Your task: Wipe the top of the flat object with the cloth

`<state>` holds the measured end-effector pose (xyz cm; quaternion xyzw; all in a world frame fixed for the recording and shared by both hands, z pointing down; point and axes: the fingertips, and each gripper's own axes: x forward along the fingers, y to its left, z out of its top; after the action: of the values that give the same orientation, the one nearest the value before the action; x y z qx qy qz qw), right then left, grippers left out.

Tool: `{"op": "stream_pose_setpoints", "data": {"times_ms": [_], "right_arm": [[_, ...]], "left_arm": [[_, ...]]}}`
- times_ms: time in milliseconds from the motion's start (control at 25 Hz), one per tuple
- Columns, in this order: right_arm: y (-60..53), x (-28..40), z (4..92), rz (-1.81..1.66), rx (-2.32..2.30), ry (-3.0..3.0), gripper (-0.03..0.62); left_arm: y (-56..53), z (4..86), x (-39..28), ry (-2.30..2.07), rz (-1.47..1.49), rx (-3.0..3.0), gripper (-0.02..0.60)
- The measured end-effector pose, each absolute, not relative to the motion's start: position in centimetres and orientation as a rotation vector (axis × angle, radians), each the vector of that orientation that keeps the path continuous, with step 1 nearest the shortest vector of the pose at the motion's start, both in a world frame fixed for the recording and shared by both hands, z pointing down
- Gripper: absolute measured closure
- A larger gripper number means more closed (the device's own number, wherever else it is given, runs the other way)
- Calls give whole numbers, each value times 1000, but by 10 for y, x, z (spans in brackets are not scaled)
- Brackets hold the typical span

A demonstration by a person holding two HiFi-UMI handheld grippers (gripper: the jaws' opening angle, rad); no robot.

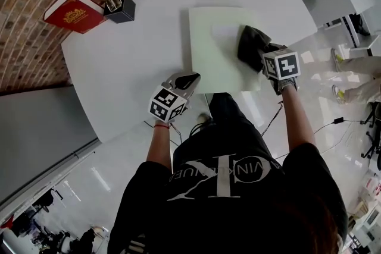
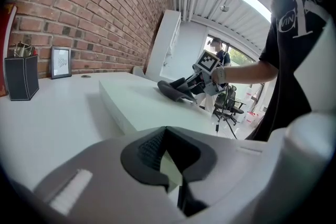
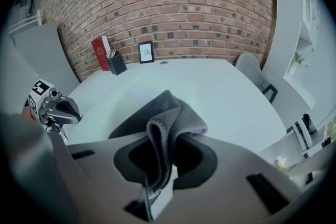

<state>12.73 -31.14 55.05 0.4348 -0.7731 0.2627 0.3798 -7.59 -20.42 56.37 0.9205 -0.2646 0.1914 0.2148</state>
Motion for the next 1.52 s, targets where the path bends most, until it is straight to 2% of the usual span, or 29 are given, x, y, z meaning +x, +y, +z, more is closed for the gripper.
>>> {"op": "stream_pose_setpoints", "data": {"times_ms": [160, 360, 520, 720, 960, 1200, 1520], "right_arm": [[-310, 143, 544, 570, 1160, -1926, 537], [-308, 132, 495, 421, 1202, -2003, 537], [-299, 84, 457, 465, 1145, -2191, 538], [-269, -9, 430, 553, 906, -2425, 537], [-218, -99, 456, 990, 546, -2508, 538], [-223, -88, 522, 767, 610, -2262, 537], [-227, -55, 538, 873, 706, -2206, 537]], "left_arm": [[-205, 562, -77, -742, 483, 2531, 571], [-227, 542, -106, -964, 180, 2410, 571], [-236, 524, -136, -1161, 214, 2437, 571], [-233, 499, -161, -1311, 178, 2439, 571], [-215, 485, -188, -1427, 148, 2399, 571], [-196, 488, -206, -1465, 155, 2359, 571], [-194, 490, -200, -1424, 193, 2402, 571]]}}
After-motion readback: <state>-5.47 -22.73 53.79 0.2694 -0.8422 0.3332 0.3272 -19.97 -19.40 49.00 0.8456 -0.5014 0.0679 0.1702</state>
